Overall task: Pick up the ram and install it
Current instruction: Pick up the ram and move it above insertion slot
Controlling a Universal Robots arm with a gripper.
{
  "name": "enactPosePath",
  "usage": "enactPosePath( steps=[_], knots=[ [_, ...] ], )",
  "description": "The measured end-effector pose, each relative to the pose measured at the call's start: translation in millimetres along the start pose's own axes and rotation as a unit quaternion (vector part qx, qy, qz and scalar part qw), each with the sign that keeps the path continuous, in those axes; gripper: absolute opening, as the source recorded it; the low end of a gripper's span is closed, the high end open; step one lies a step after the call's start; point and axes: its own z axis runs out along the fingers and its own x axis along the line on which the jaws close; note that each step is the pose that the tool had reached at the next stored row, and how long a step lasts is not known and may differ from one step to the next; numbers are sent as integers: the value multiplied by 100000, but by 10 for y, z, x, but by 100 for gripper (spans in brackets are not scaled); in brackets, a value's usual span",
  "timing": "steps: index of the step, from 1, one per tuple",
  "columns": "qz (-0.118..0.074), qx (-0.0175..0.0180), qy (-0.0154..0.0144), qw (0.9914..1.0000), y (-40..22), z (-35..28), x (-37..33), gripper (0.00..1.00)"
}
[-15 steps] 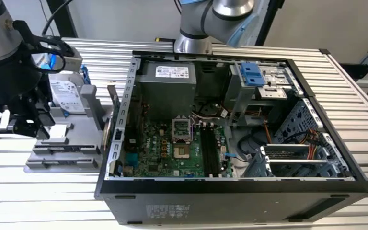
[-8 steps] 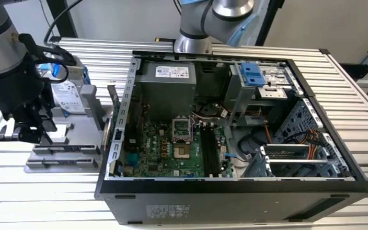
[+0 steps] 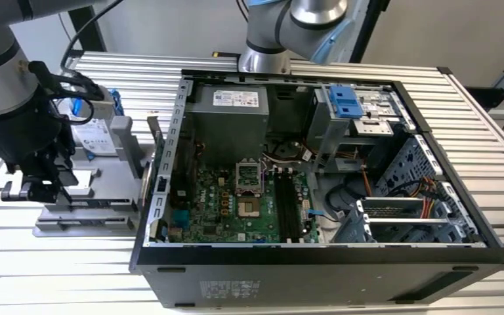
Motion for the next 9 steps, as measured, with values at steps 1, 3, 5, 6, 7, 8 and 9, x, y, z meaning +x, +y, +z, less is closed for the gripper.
enactPosePath(
  steps=[1,3,5,6,7,8,9],
  knots=[
    [8,1,4,100000,0,18,0,100],
    [5,0,11,100000,-1,54,1,100],
    [9,9,3,100000,-1,92,1,100],
    [13,4,5,100000,0,110,1,100],
    [15,3,7,100000,1,128,1,100],
    [25,0,12,100000,3,146,0,100],
    [57,1,15,100000,8,164,0,100]
  ],
)
